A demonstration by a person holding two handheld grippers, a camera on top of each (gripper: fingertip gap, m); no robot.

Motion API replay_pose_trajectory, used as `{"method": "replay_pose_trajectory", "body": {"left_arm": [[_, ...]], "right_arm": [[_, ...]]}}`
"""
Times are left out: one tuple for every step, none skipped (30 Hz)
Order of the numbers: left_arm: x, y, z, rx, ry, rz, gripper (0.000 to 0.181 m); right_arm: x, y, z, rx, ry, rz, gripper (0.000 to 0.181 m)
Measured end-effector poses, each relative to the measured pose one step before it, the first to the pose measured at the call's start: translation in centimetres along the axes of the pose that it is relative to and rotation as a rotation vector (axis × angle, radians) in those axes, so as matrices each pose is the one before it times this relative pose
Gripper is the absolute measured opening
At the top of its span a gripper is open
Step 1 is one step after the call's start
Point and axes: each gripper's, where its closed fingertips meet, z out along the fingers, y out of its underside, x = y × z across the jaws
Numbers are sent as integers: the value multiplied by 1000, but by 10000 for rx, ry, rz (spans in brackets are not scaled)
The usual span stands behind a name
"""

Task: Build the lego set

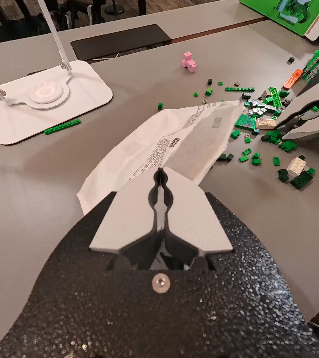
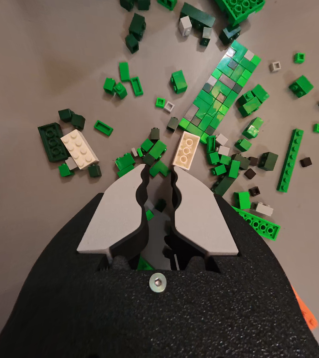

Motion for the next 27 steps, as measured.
{"method": "replay_pose_trajectory", "body": {"left_arm": [[79,-2,17,-9,29,3,0],[107,-8,33,-13,30,-2,0],[125,-20,32,-12,38,-1,0],[160,-50,28,0,35,9,0],[154,-55,16,1,20,-4,0],[157,-69,17,5,12,-11,0],[156,-91,24,12,1,-2,0],[170,-83,24,3,2,5,0],[169,-78,46,-5,-9,2,0],[189,-61,59,-20,-8,8,0],[215,-48,86,-27,-10,12,0],[213,-18,118,-46,-6,32,0],[213,31,131,-74,-16,45,0],[159,57,135,-84,-34,56,0],[124,45,117,-74,-46,52,0],[112,37,86,-58,-45,37,0],[124,20,69,-38,-23,31,0],[158,1,51,-32,8,33,0],[166,-1,31,-27,30,28,0],[172,-29,-4,-7,43,22,0],[144,-55,-39,10,41,3,0],[113,-77,-60,26,36,-9,0],[103,-90,-98,31,40,-13,0],[68,-99,-101,45,39,-17,0],[62,-84,-87,43,40,-23,0],[45,-71,-77,33,42,-21,0],[3,-61,-53,29,17,-18,0]], "right_arm": [[-43,6,-6,-33,29,-19,20],[-5,36,-38,-47,67,-27,20],[80,112,-87,-85,142,-62,19],[130,131,-176,-103,201,-82,19],[112,-30,-286,-6,192,-51,19],[77,-295,-390,136,147,7,19],[48,-479,-452,208,121,36,18],[34,-638,-498,238,120,4,18],[-40,-890,-509,281,128,-49,18],[-174,-1347,-503,414,113,-114,18],[-349,-1906,-420,600,67,-170,18],[-550,-2272,-248,702,-8,-237,18],[-591,-2400,1,703,-13,-289,18],[-552,-2316,255,633,2,-311,18],[-505,-2196,473,584,13,-311,18],[-528,-2079,613,578,-22,-274,18],[-531,-1887,748,558,-55,-220,18],[-442,-1504,854,446,-24,-168,18],[-249,-887,913,161,56,-186,18],[-23,-296,878,-112,164,-254,18],[68,88,798,-273,190,-269,18],[65,271,695,-329,172,-241,18],[90,281,527,-291,178,-196,18],[128,181,376,-188,195,-151,18],[125,69,215,-89,183,-98,18],[106,21,119,-50,142,-65,18],[87,34,71,-41,107,-63,18]]}}
